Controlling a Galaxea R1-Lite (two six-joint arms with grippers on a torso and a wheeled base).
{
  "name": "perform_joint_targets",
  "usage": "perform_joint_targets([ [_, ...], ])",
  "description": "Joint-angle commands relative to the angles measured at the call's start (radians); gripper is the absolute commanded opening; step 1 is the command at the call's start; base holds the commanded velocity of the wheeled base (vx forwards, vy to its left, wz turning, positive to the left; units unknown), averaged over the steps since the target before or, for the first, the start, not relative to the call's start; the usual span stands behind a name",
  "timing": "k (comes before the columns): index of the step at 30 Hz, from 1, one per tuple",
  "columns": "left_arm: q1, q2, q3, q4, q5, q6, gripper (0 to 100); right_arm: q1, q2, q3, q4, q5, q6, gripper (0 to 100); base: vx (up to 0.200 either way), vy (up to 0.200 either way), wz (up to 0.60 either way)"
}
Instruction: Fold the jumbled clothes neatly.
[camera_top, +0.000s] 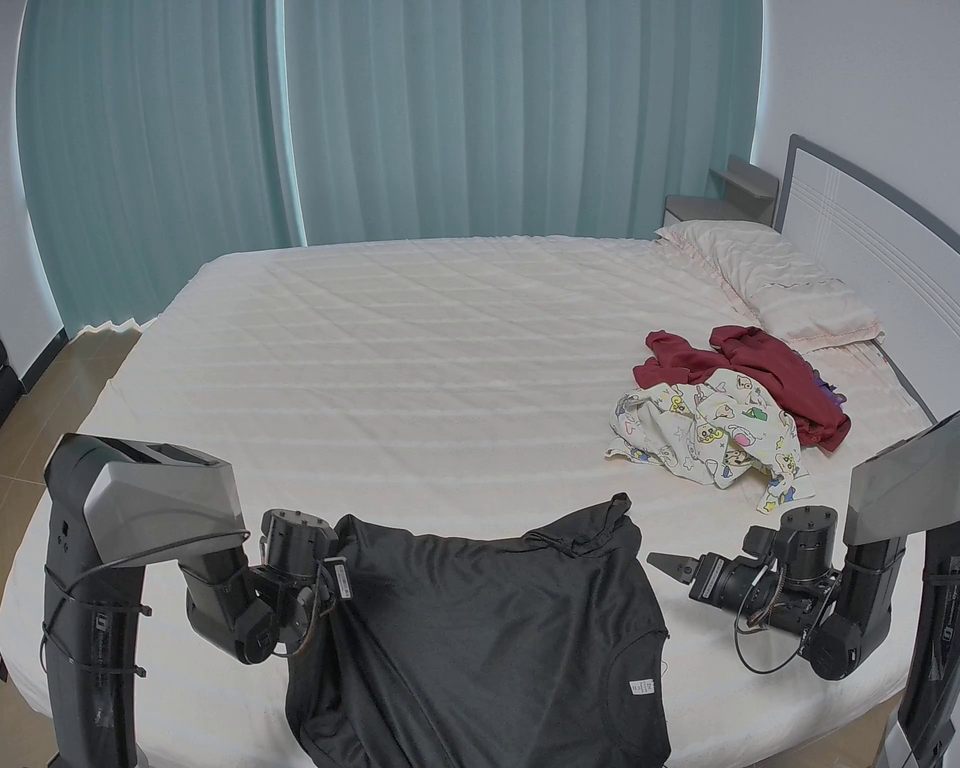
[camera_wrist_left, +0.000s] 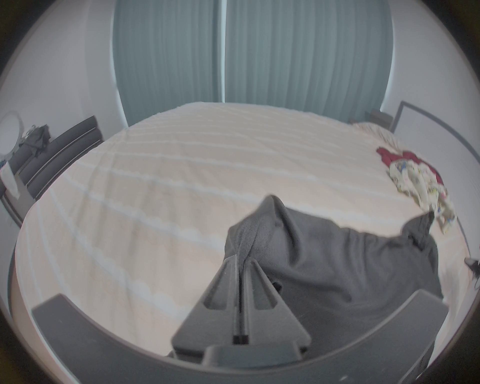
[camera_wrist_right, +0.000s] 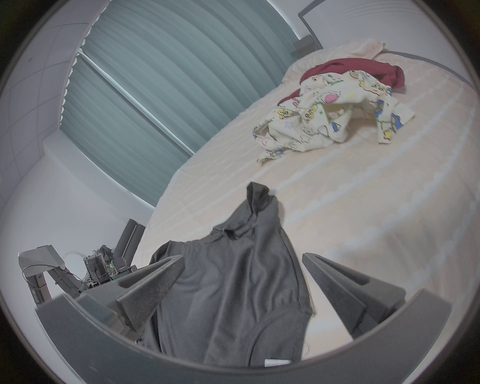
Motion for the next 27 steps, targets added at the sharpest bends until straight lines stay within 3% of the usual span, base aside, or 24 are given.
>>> perform_joint_targets([
  [1, 0.081, -0.122, 0.005, -0.019, 0.001, -0.033, 0, 0.000, 0.055, -0.125, 0.008, -0.001, -0.008, 100, 0.000, 0.000, 0.00],
  [3, 0.096, -0.146, 0.006, -0.019, 0.001, -0.036, 0, -0.003, 0.066, -0.165, 0.043, -0.001, -0.008, 100, 0.000, 0.000, 0.00],
  [6, 0.142, -0.201, 0.011, -0.016, 0.001, -0.035, 0, -0.010, 0.099, -0.334, 0.244, -0.009, -0.012, 100, 0.000, 0.000, 0.00],
  [12, 0.147, -0.203, 0.063, -0.019, -0.005, -0.036, 0, 0.013, 0.190, -0.568, 0.473, -0.087, -0.061, 100, 0.000, 0.000, 0.00],
  [21, 0.150, -0.209, 0.083, -0.019, -0.007, -0.041, 0, 0.045, 0.286, -0.688, 0.569, -0.102, -0.112, 100, 0.000, 0.000, 0.00],
  [22, 0.149, -0.207, 0.088, -0.019, -0.005, -0.041, 0, 0.045, 0.286, -0.693, 0.575, -0.101, -0.112, 0, 0.000, 0.000, 0.00],
  [27, 0.150, -0.204, 0.088, -0.019, -0.005, -0.042, 0, 0.042, 0.289, -0.726, 0.594, -0.102, -0.109, 0, 0.000, 0.000, 0.00],
])
